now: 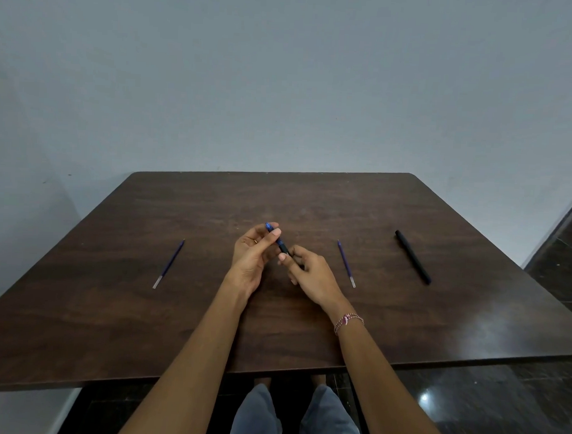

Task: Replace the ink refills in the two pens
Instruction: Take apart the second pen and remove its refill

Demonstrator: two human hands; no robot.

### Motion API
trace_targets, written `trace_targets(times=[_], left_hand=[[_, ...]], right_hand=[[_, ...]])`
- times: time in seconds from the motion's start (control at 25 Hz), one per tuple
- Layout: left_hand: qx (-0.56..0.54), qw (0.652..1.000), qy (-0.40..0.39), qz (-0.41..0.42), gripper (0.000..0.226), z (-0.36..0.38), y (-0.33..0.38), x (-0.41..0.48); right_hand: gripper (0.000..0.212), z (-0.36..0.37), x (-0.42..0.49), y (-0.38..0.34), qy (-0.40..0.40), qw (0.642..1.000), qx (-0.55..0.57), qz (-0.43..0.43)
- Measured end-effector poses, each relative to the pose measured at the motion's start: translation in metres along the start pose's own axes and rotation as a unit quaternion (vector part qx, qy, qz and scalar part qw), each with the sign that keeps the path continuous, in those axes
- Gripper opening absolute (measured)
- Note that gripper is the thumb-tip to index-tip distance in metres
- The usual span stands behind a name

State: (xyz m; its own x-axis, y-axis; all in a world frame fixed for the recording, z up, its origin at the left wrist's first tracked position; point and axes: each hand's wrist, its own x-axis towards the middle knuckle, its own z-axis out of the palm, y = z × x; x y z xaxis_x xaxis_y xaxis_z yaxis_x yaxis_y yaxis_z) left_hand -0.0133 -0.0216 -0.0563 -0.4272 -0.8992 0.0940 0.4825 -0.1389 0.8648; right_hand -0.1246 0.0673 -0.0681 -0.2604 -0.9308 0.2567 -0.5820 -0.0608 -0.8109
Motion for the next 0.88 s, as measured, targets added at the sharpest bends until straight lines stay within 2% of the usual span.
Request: trace_targets(times=[0.2, 0.4, 0.88], left_hand=[[-0.007, 0.999, -0.034, -0.022, 0.029, -0.004, 0.001, 0.001], [0.000, 1.000, -0.009, -0.003, 0.020, 0.000, 0.000, 0.000], [0.024, 0.999, 0.034, 0.001, 0.019, 0.008, 0.001, -0.001]], right_hand=[[0.021, 0.000, 0.000, 0.000, 0.006, 1.000, 0.020, -0.003], [0.015, -0.001, 0.000, -0.002, 0.005, 1.000, 0.024, -0.018], [0.016, -0.002, 0.001, -0.004, 0.034, 0.998, 0.051, -0.025]])
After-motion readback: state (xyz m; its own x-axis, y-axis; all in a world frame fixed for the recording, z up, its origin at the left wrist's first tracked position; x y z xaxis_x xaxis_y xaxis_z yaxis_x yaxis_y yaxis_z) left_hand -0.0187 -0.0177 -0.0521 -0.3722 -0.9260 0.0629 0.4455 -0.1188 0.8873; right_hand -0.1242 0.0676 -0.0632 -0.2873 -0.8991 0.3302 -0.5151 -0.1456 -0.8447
